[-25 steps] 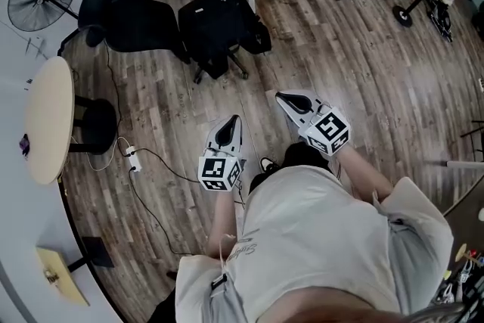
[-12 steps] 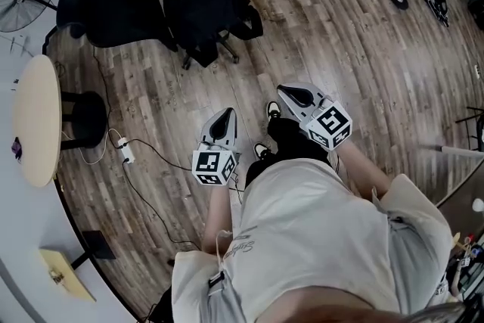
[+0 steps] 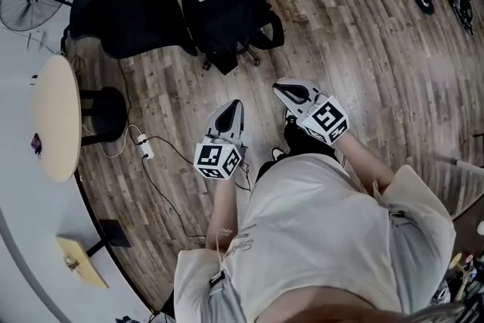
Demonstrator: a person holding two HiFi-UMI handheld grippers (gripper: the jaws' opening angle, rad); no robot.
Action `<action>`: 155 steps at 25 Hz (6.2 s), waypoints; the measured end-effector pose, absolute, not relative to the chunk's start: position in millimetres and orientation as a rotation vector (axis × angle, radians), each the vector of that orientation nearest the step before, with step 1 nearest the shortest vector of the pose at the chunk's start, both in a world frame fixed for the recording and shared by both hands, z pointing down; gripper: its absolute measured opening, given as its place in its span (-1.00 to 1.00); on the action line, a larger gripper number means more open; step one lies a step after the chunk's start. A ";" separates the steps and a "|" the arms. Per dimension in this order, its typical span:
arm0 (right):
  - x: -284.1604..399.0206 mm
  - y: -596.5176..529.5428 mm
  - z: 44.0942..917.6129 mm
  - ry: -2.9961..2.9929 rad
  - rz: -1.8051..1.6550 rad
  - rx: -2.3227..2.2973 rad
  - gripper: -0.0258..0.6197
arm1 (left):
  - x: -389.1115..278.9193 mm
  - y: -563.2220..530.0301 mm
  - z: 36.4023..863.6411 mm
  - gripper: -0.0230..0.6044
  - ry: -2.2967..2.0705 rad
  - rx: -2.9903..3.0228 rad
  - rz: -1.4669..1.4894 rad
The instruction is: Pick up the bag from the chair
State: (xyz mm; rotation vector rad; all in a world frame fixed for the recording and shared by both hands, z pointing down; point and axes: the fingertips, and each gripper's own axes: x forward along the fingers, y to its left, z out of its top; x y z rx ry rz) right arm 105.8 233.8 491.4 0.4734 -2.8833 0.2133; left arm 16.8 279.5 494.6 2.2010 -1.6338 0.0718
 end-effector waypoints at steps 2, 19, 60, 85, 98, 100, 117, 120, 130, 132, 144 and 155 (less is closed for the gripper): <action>102.8 215.2 491.8 -2.888 0.212 0.454 -0.93 | 16.1 259.6 488.5 -0.87 -1.636 2.210 0.068; 72.8 109.7 505.9 -2.857 0.045 0.278 -0.93 | -2.2 165.8 496.5 -0.87 -1.746 2.110 0.068; -22.0 -55.2 512.8 -2.750 0.368 0.684 -0.93 | -161.0 9.3 524.4 -0.87 -1.496 2.293 0.085; 20.5 -28.1 732.4 -2.301 0.288 0.200 -0.93 | -137.8 54.5 738.2 -0.87 -1.270 1.969 0.396; 19.4 -29.7 800.4 -2.210 0.386 0.244 -0.55 | -153.6 93.7 827.1 -0.31 -1.096 1.828 0.466; 18.9 -33.4 808.4 -2.197 0.391 0.246 -0.53 | -151.7 91.6 840.5 -0.31 -1.078 1.820 0.464; -12.1 -13.4 836.0 -2.225 0.613 -0.060 -0.46 | -122.6 57.4 868.3 -0.27 -0.943 1.845 0.376; -23.5 -13.0 833.9 -2.235 0.609 -0.044 -0.43 | -122.9 52.3 860.2 -0.27 -0.933 1.862 0.348; -36.6 -25.9 775.4 -2.294 0.777 -0.071 -0.52 | -131.4 37.5 790.9 -0.37 -0.934 1.994 0.322; -43.5 -35.2 764.9 -2.306 0.816 -0.028 -0.52 | -138.7 28.2 778.4 -0.38 -0.964 2.001 0.307; -56.1 -61.2 737.7 -2.262 0.808 0.186 -0.47 | -156.6 7.1 744.9 -0.46 -0.923 2.050 0.268; -74.3 -85.0 714.7 -2.315 0.777 0.168 -0.47 | -174.9 -16.7 721.1 -0.48 -0.924 2.075 0.243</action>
